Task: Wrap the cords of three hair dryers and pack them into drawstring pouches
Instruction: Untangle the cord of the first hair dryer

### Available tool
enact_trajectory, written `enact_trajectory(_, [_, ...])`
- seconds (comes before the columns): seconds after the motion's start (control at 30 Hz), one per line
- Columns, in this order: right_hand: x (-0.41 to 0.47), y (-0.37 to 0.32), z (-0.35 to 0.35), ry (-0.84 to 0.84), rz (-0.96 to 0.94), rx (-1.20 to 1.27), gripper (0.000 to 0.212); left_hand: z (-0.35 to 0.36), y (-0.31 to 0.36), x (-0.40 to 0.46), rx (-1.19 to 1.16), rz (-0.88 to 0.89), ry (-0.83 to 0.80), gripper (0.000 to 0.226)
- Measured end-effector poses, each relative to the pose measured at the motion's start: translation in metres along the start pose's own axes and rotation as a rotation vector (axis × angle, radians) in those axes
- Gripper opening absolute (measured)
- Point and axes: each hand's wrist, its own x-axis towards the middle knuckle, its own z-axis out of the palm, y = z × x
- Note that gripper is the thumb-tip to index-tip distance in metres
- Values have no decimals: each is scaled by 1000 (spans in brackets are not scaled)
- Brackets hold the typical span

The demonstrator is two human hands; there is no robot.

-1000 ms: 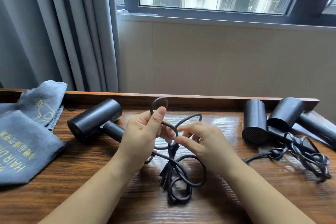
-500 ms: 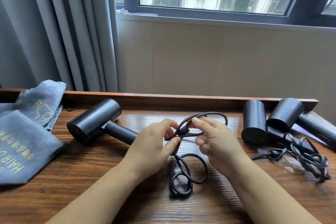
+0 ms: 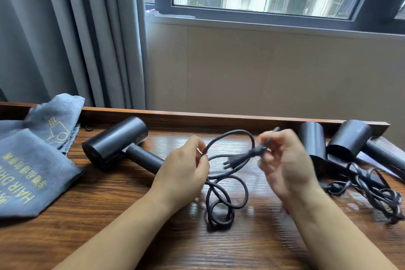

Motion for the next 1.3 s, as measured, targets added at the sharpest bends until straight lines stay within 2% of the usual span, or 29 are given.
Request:
enact_trajectory(0.03, [3,-4,-5,-8,13,136,9,0,-1,1,18,1,0,10])
enact_trajectory(0.1, [7,-11,-15,-72,65,431,13,0,-1,1,59,4,-8,18])
enact_trajectory(0.13, [10,-13,-21,-82,86,473,16,0,0,1,67,4,-4,22])
enact_trajectory(0.17, [12,-14,-23,-53,92,405,19,0,0,1,66,8,10,23])
enact_trajectory(0.2, [16,-12,-25,9,64,221,20,0,0,1,57,15,30,21])
enact_trajectory(0.27, [20,-7,-24,146,-86,-335,22,-1,-1,1,2,36,75,11])
enact_trajectory(0.33, [21,1,-22,176,-235,-770,26,-3,2,1,-99,78,98,6])
enact_trajectory(0.5, [22,12,-29,178,-290,-1437,18,-5,13,-3,-300,153,146,12])
enact_trajectory(0.53, [21,12,-29,208,-308,-1507,25,-6,14,-3,-335,141,175,12])
enact_trajectory(0.6, [18,12,-28,215,-547,-1430,39,-7,15,-2,-412,95,236,15])
enact_trajectory(0.67, [9,8,-21,149,-837,-1126,24,-8,17,-1,-459,63,281,19])
enact_trajectory(0.7, [5,7,-18,69,-854,-985,23,-9,17,-1,-467,59,294,20])
enact_trajectory(0.77, [3,9,-13,-144,-730,-863,33,-9,18,-1,-479,71,299,18])
enact_trajectory(0.87, [4,21,-13,-457,-528,-1071,48,-11,20,-1,-558,82,306,16])
enact_trajectory(0.97, [2,29,-12,-615,-390,-1067,57,-12,20,0,-618,83,271,20])
enact_trajectory(1.03, [0,27,-10,-624,-387,-878,52,-10,19,-1,-576,95,226,25])
enact_trajectory(1.13, [-6,15,-2,-521,-400,-612,18,-6,16,-2,-514,90,170,33])
enact_trajectory(1.3, [11,3,-11,17,-438,-252,23,-8,12,-2,-290,142,106,27])
